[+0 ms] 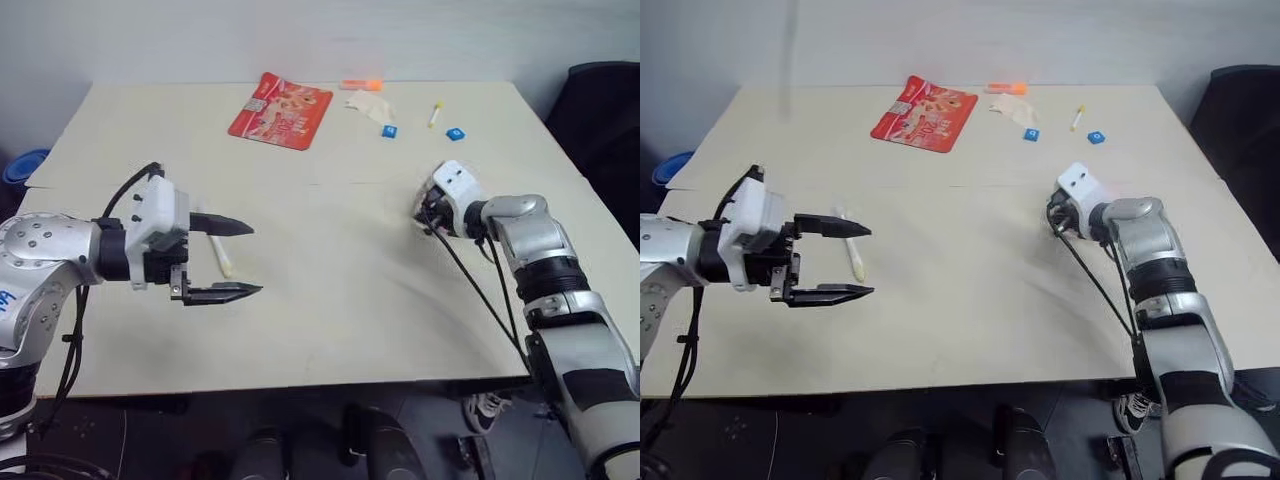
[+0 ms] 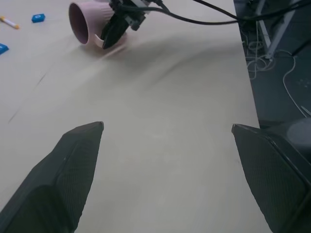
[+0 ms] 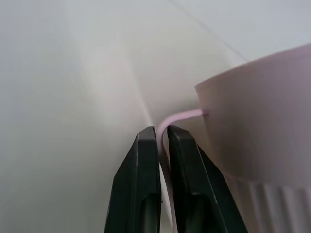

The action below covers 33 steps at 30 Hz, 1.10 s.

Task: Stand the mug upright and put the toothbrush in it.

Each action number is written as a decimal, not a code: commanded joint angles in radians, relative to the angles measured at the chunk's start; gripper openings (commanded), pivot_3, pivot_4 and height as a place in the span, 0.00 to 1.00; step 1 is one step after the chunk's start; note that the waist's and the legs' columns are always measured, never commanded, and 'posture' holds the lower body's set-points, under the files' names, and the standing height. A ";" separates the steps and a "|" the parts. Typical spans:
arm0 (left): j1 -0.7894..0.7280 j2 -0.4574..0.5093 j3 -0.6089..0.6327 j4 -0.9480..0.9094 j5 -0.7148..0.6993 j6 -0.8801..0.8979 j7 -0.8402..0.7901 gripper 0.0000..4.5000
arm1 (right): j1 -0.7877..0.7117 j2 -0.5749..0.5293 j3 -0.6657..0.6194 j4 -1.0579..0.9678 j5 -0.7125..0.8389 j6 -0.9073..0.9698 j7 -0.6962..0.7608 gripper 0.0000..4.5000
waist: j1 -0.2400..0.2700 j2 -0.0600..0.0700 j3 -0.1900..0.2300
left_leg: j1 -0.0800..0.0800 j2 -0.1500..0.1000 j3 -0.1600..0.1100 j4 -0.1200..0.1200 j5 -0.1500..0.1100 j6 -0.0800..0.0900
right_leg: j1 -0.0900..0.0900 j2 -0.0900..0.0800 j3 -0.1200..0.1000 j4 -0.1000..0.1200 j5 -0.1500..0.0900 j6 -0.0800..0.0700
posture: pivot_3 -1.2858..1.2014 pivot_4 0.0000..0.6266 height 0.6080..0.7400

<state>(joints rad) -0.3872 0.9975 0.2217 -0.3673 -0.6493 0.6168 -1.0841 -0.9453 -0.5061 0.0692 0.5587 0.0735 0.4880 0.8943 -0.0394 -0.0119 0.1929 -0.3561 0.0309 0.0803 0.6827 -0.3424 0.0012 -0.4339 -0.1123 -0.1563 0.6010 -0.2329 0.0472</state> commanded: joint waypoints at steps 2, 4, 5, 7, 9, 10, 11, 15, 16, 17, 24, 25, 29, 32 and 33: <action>0.056 0.015 0.160 -0.018 -0.067 0.069 0.048 1.00 | 0.033 0.158 -0.093 -0.354 0.282 0.210 0.026 0.00 | -0.007 0.000 0.000 | -0.001 0.001 0.002 -0.001 0.000 -0.002 | -0.005 0.000 0.000 0.005 -0.002 -0.003 | 0.52 0.24 1.00; 0.074 0.017 0.216 -0.031 -0.100 0.112 0.076 1.00 | 0.085 0.262 -0.087 -0.440 0.334 0.219 -0.014 0.00 | 0.001 0.001 0.001 | -0.003 0.002 0.003 -0.001 0.001 -0.004 | -0.011 0.000 0.001 0.010 -0.004 -0.007 | 0.52 0.24 1.00; 0.079 0.018 0.231 -0.036 -0.109 0.124 0.085 1.00 | 0.105 0.291 -0.078 -0.464 0.341 0.213 -0.028 0.00 | 0.008 0.001 0.001 | -0.003 0.002 0.003 -0.001 0.001 -0.005 | -0.011 0.001 0.000 0.011 -0.005 -0.008 | 0.52 0.24 1.00; 0.092 0.021 0.252 -0.054 -0.123 0.146 0.101 1.00 | 0.166 0.365 -0.035 -0.488 0.334 0.145 -0.042 0.00 | 0.017 0.001 0.001 | -0.003 0.002 0.003 -0.001 0.001 -0.006 | -0.011 0.001 0.001 0.011 -0.005 -0.009 | 0.52 0.24 1.00; 0.106 0.030 0.262 -0.073 -0.130 0.158 0.107 1.00 | 0.218 0.416 -0.001 -0.490 0.333 0.092 -0.039 0.00 | 0.028 0.001 0.001 | -0.004 -0.001 0.002 -0.001 0.001 -0.004 | -0.011 0.001 0.000 0.011 -0.005 -0.008 | 0.52 0.24 1.00; 0.113 0.037 0.263 -0.083 -0.130 0.164 0.107 1.00 | 0.251 0.438 0.024 -0.479 0.324 0.050 -0.029 0.00 | 0.032 0.001 0.001 | -0.004 -0.002 0.002 -0.001 0.001 -0.003 | -0.011 0.001 0.001 0.011 -0.004 -0.007 | 0.52 0.24 1.00; 0.119 0.043 0.265 -0.091 -0.131 0.168 0.107 1.00 | 0.274 0.454 0.043 -0.470 0.317 0.017 -0.022 0.00 | 0.034 0.001 0.001 | -0.004 -0.003 0.002 0.000 0.001 -0.002 | -0.011 0.001 0.001 0.011 -0.004 -0.007 | 0.52 0.24 1.00; 0.142 0.062 0.272 -0.114 -0.147 0.194 0.112 1.00 | 0.369 0.472 0.090 -0.336 0.245 -0.207 0.001 0.00 | 0.032 0.001 0.001 | -0.004 -0.002 0.003 0.000 0.000 -0.002 | -0.011 0.002 0.002 0.010 -0.004 -0.007 | 0.52 0.24 1.00; 0.148 0.065 0.274 -0.119 -0.151 0.199 0.112 1.00 | 0.376 0.470 0.085 -0.320 0.247 -0.216 0.000 0.00 | 0.031 0.001 0.001 | -0.003 -0.002 0.004 0.000 0.000 -0.002 | -0.011 0.002 0.002 0.011 -0.004 -0.007 | 0.52 0.24 1.00; 0.156 0.067 0.276 -0.125 -0.156 0.204 0.111 1.00 | 0.383 0.461 0.088 -0.316 0.247 -0.220 0.006 0.00 | 0.030 0.001 0.001 | -0.002 -0.002 0.005 0.000 0.000 -0.002 | -0.011 0.002 0.003 0.011 -0.004 -0.007 | 0.52 0.24 1.00; 0.189 0.061 0.258 -0.141 -0.171 0.202 0.101 1.00 | 0.464 0.318 0.162 -0.474 0.263 -0.128 0.102 0.41 | 0.034 0.002 0.001 | 0.000 0.000 0.008 0.000 -0.001 -0.002 | -0.011 0.002 0.008 0.012 -0.004 -0.007 | 0.52 0.24 1.00; 0.188 0.060 0.251 -0.139 -0.170 0.199 0.101 1.00 | 0.470 0.299 0.167 -0.500 0.259 -0.115 0.097 0.48 | 0.034 0.002 0.001 | 0.000 0.000 0.009 0.000 -0.001 -0.002 | -0.011 0.002 0.009 0.012 -0.004 -0.007 | 0.52 0.24 1.00; 0.180 0.056 0.243 -0.119 -0.176 0.206 0.113 1.00 | 0.482 0.195 0.174 -0.606 0.221 -0.050 0.072 0.75 | 0.029 0.002 0.002 | 0.001 0.002 0.010 -0.001 -0.002 -0.004 | -0.012 0.003 0.011 0.012 -0.005 -0.008 | 0.52 0.24 1.00; 0.171 0.052 0.264 -0.093 -0.195 0.269 0.178 1.00 | 0.492 0.078 0.137 -0.719 0.234 0.023 0.084 0.75 | 0.035 0.003 0.002 | 0.001 0.002 0.011 -0.001 -0.003 -0.003 | -0.012 0.003 0.011 0.012 -0.005 -0.008 | 0.52 0.24 1.00; 0.157 0.048 0.262 -0.076 -0.190 0.304 0.229 1.00 | 0.492 0.034 0.110 -0.758 0.253 0.056 0.088 0.75 | 0.037 0.002 0.002 | 0.001 0.002 0.011 -0.001 -0.003 -0.003 | -0.012 0.003 0.011 0.011 -0.005 -0.008 | 0.52 0.24 1.00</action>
<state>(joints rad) -0.2068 1.0441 0.4540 -0.4604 -0.8303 0.8779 -0.9213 -0.4531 -0.4353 0.2240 -0.1047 0.2953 0.5024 0.9715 -0.0028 -0.0095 0.1949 -0.3551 0.0324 0.0912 0.6819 -0.3452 -0.0015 -0.4461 -0.1091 -0.1454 0.6122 -0.2375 0.0395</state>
